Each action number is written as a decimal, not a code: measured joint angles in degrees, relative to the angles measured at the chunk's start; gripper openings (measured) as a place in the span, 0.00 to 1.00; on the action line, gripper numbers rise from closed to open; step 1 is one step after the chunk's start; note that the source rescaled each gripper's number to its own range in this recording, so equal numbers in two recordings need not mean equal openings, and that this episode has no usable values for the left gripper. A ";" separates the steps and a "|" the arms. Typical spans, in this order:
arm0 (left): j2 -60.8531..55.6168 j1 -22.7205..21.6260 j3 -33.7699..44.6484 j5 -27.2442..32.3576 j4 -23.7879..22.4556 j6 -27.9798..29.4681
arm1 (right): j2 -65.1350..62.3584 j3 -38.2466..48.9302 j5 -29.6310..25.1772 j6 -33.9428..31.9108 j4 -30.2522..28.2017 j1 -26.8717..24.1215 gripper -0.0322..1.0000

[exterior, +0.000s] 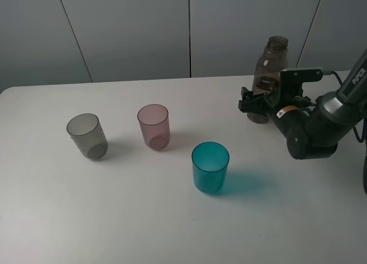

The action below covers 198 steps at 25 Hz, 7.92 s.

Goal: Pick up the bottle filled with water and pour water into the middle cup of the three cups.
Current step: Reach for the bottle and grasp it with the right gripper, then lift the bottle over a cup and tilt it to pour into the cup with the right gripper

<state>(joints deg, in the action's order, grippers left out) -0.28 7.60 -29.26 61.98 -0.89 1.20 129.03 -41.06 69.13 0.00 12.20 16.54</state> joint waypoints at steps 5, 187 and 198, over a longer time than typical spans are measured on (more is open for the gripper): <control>0.00 0.00 0.00 0.00 0.00 0.00 | 0.42 -0.68 0.00 0.53 0.83 0.00 1.00; 0.00 0.00 0.00 0.00 0.00 -0.12 | 16.94 -52.88 -8.52 30.02 -68.70 2.73 0.03; 0.00 0.00 0.00 0.00 0.00 -0.12 | 18.64 -52.88 -5.23 34.95 -67.06 2.73 0.03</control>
<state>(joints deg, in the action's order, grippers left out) -0.28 7.60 -29.26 61.98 -0.89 1.08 147.67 -93.93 63.90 34.95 -54.86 19.28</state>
